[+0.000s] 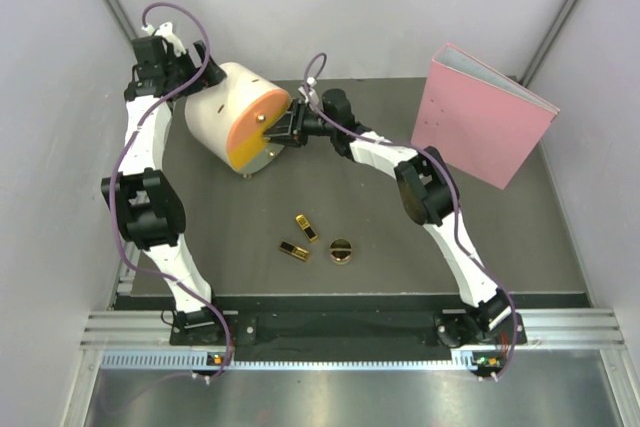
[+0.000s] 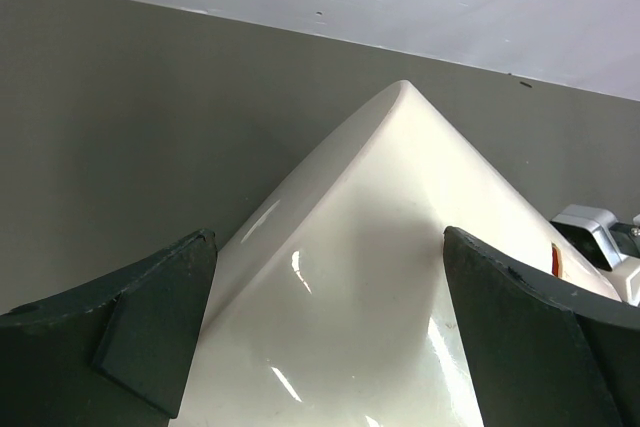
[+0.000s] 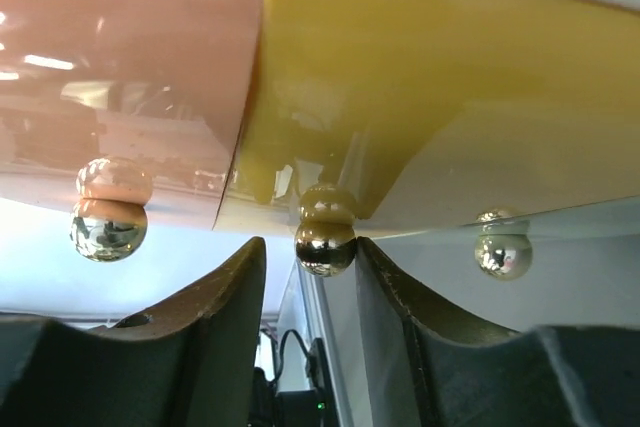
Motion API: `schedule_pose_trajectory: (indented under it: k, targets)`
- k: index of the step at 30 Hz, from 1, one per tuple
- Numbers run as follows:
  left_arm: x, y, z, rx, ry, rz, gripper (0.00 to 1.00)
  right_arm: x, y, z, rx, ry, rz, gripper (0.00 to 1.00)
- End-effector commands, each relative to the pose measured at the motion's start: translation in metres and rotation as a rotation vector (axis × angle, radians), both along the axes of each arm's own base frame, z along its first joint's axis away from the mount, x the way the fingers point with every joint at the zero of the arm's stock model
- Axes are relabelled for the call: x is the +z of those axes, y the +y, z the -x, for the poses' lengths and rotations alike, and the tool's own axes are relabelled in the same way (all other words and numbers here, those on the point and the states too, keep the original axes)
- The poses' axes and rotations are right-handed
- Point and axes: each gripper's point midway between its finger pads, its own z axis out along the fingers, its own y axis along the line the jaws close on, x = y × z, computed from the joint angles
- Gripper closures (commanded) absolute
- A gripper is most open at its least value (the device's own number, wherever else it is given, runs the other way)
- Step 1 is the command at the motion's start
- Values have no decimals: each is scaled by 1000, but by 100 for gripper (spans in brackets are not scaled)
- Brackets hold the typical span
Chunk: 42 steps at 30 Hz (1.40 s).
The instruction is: Organize the makeup
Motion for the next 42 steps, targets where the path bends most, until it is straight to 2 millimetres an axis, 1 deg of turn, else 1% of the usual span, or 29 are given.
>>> schedule_pose_trajectory:
  k: [1, 3, 4, 5, 6, 7, 9, 11, 13, 17, 20, 23, 25, 26, 34, 35, 42]
  targets:
    - [-28, 0, 15, -6, 98, -23, 2, 19, 15, 7, 27, -53, -44, 61]
    - [-28, 0, 15, -7, 98, -22, 2, 18, 17, 6, 29, -53, -43, 66]
    - [-29, 0, 15, -6, 98, -23, 2, 19, 17, 6, 33, -53, -46, 74]
    - [-30, 0, 15, -7, 100, -20, 2, 19, 17, 7, 36, -51, -47, 79]
    - [-30, -1, 15, -8, 99, -20, 2, 19, 18, 8, 39, -47, -46, 86]
    - [-31, -1, 16, -8, 102, -19, 2, 18, 17, 8, 41, -45, -44, 95]
    - [-30, -1, 16, -8, 99, -20, 2, 18, 14, 9, 38, -44, -39, 100]
    - [-30, 0, 15, -5, 100, -21, 2, 17, 9, 8, 25, -45, -29, 100]
    - [-29, -1, 16, -8, 98, -20, 2, 17, 0, 5, 1, -45, -20, 100]
    - [-28, -1, 17, -9, 96, -19, 2, 22, -17, -7, -43, -54, -22, 100]
    - [-27, -2, 17, -14, 94, -17, 2, 27, -21, -6, -44, -61, -23, 100]
    - [-25, -3, 17, -18, 91, -15, 2, 30, -23, -3, -33, -60, -15, 100]
    - [-24, -5, 18, -21, 89, -14, 2, 28, -25, 3, -20, -55, -6, 100]
    - [-25, -4, 17, -20, 90, -12, 2, 29, -28, 4, -20, -52, -5, 100]
    - [-26, -4, 20, -20, 94, -10, 2, 18, -54, 16, 4, -27, 47, 100]
    - [-26, -4, 20, -19, 96, -8, 2, 16, -59, 15, -1, -20, 50, 100]
    - [-27, -3, 18, -19, 94, -12, 2, 10, -75, 28, 38, -6, 87, 100]
